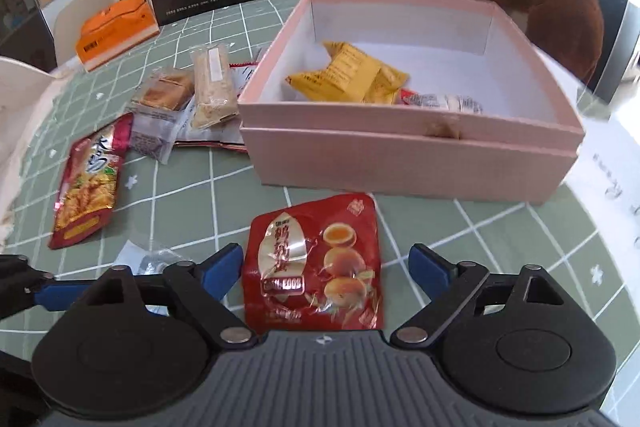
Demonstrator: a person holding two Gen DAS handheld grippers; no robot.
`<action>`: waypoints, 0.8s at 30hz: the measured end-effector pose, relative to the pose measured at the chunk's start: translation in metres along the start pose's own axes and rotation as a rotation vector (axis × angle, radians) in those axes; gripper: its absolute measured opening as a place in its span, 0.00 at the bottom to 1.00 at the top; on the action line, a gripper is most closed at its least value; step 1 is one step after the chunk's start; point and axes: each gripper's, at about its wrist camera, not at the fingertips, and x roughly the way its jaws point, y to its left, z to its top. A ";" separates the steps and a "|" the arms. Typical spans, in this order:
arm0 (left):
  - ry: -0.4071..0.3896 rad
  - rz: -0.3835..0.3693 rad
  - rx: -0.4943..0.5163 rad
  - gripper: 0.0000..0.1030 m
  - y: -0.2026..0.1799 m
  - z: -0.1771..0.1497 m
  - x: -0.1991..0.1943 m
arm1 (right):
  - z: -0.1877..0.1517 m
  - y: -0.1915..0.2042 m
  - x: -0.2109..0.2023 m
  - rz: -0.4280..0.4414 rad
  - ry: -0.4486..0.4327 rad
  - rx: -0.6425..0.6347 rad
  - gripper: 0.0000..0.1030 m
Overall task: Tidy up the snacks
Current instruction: 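Grasp the candy bag with the left tool while the right tool grasps the red quail-egg pouch, then carry both held snacks into the pink box and release them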
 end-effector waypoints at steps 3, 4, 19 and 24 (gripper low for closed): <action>-0.010 -0.004 -0.035 0.68 0.005 0.003 0.001 | -0.001 0.003 -0.006 0.007 0.006 -0.038 0.69; -0.012 -0.002 -0.039 0.68 0.005 0.004 0.002 | -0.002 0.001 -0.008 0.011 0.020 -0.044 0.69; -0.027 0.051 0.104 0.64 -0.023 0.008 0.014 | -0.053 -0.053 -0.042 -0.119 -0.025 0.053 0.85; -0.028 -0.028 0.047 0.63 -0.019 -0.001 0.005 | -0.050 -0.047 -0.037 -0.131 -0.036 0.055 0.87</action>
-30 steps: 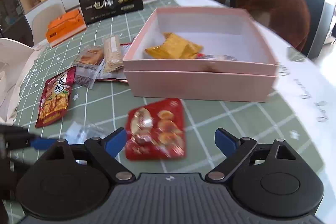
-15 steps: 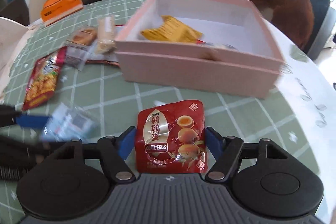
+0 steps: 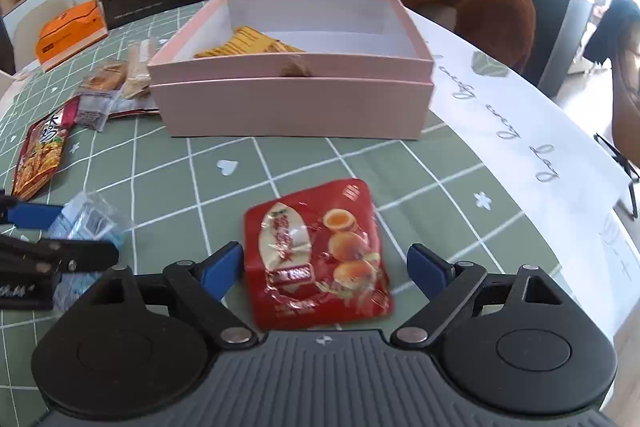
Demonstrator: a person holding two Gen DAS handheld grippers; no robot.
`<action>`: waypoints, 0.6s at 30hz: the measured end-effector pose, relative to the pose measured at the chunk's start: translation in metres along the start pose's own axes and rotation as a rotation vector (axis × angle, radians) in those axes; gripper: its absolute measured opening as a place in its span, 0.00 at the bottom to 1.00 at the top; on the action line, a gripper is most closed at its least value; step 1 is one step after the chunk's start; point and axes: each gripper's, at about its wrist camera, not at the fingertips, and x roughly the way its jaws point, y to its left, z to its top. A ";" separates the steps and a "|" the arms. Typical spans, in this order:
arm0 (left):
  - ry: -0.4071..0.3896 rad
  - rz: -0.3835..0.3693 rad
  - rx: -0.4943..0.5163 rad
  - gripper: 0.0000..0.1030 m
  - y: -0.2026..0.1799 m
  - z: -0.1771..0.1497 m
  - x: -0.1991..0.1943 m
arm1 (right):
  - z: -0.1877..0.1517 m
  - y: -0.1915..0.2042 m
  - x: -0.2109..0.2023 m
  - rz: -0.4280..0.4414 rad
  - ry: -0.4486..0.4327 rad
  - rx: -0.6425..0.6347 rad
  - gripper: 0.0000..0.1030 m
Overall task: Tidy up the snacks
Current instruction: 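Carry both held snacks into the pink box and release them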
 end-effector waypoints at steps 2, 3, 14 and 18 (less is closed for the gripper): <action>0.012 -0.018 0.001 0.63 -0.003 -0.002 -0.002 | 0.003 0.001 0.002 0.011 0.004 0.003 0.87; 0.018 -0.023 0.004 0.63 -0.005 -0.003 -0.003 | 0.004 0.000 0.003 0.013 0.008 0.008 0.87; -0.038 -0.034 0.019 0.62 -0.023 0.008 -0.030 | 0.005 -0.016 -0.023 0.094 0.033 0.003 0.68; -0.146 -0.077 0.057 0.62 -0.032 0.050 -0.057 | 0.021 -0.029 -0.056 0.082 -0.064 0.021 0.68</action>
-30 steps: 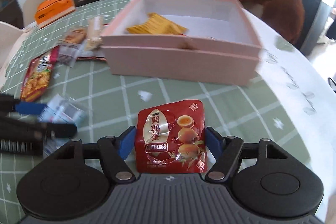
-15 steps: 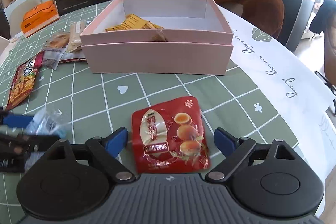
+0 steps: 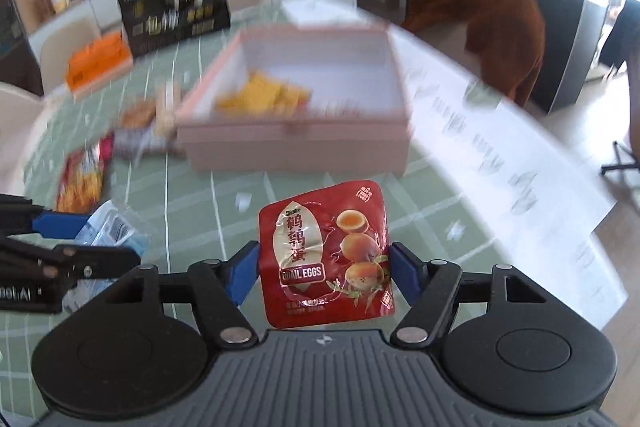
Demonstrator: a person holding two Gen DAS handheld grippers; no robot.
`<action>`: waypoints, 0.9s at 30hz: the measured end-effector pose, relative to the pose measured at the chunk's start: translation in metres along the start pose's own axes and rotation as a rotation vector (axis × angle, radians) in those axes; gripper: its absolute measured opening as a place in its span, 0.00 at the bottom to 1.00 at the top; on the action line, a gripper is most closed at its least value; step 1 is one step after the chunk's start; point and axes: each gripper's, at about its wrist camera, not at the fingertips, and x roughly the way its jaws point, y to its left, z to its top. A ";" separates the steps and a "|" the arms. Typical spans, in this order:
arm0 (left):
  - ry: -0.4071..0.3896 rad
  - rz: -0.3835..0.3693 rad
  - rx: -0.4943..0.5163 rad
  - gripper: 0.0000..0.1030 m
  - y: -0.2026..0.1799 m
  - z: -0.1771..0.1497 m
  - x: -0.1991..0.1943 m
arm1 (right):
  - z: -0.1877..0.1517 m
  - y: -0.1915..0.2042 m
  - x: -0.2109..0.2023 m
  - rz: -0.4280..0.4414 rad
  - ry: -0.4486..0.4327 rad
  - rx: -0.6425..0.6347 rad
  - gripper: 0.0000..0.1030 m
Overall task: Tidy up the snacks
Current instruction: 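Carry both held snacks into the pink box and release them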
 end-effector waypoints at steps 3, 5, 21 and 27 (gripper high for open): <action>-0.107 -0.024 -0.001 0.63 0.004 0.051 -0.010 | 0.020 -0.008 -0.024 -0.004 -0.084 0.018 0.68; -0.148 -0.039 -0.012 0.63 0.009 0.086 -0.005 | 0.033 -0.011 -0.037 -0.006 -0.130 0.031 0.68; -0.151 -0.291 -0.313 0.61 0.088 0.118 0.107 | 0.064 -0.012 0.001 -0.113 -0.038 0.017 0.68; -0.096 -0.249 -0.300 0.61 0.109 0.059 0.065 | 0.133 -0.011 0.041 -0.056 -0.088 0.001 0.69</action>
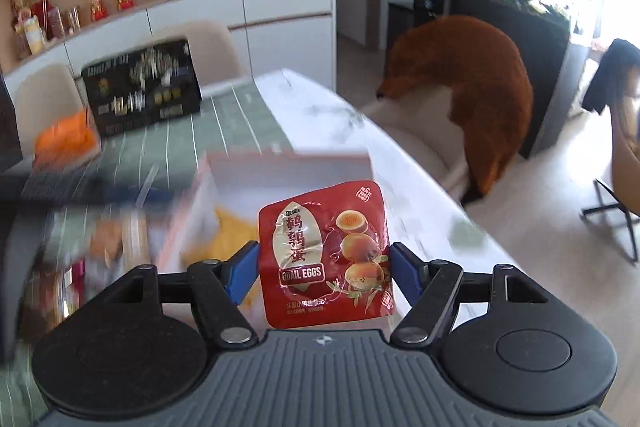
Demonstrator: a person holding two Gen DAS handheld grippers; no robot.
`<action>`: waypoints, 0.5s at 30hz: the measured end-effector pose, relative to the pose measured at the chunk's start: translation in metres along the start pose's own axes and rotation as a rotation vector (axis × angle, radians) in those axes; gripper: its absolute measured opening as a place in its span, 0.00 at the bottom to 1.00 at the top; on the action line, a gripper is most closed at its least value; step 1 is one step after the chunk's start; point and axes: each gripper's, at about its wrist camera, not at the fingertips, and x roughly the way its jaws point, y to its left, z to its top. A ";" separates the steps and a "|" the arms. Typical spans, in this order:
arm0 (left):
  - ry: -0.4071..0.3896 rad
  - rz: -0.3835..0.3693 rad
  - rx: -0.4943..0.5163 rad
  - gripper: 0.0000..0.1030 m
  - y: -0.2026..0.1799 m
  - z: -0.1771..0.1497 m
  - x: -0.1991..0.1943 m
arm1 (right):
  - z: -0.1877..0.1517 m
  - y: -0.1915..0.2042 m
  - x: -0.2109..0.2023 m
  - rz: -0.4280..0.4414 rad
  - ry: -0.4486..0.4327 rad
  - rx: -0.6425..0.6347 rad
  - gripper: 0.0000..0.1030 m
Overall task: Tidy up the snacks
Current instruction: 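Carry both held snacks into the pink box and release them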
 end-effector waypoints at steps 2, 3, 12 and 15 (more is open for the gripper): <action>0.002 0.056 -0.008 0.61 0.013 -0.020 -0.014 | 0.030 -0.004 0.026 0.020 0.024 0.027 0.70; -0.002 0.091 -0.018 0.61 0.020 -0.031 -0.022 | 0.041 -0.006 0.036 0.013 0.043 0.040 0.70; 0.007 0.181 -0.296 0.52 0.092 -0.091 -0.059 | 0.070 0.054 0.071 0.105 0.109 -0.034 0.70; 0.019 0.194 -0.236 0.50 0.084 -0.085 -0.064 | 0.071 0.106 0.094 0.140 0.152 -0.132 0.67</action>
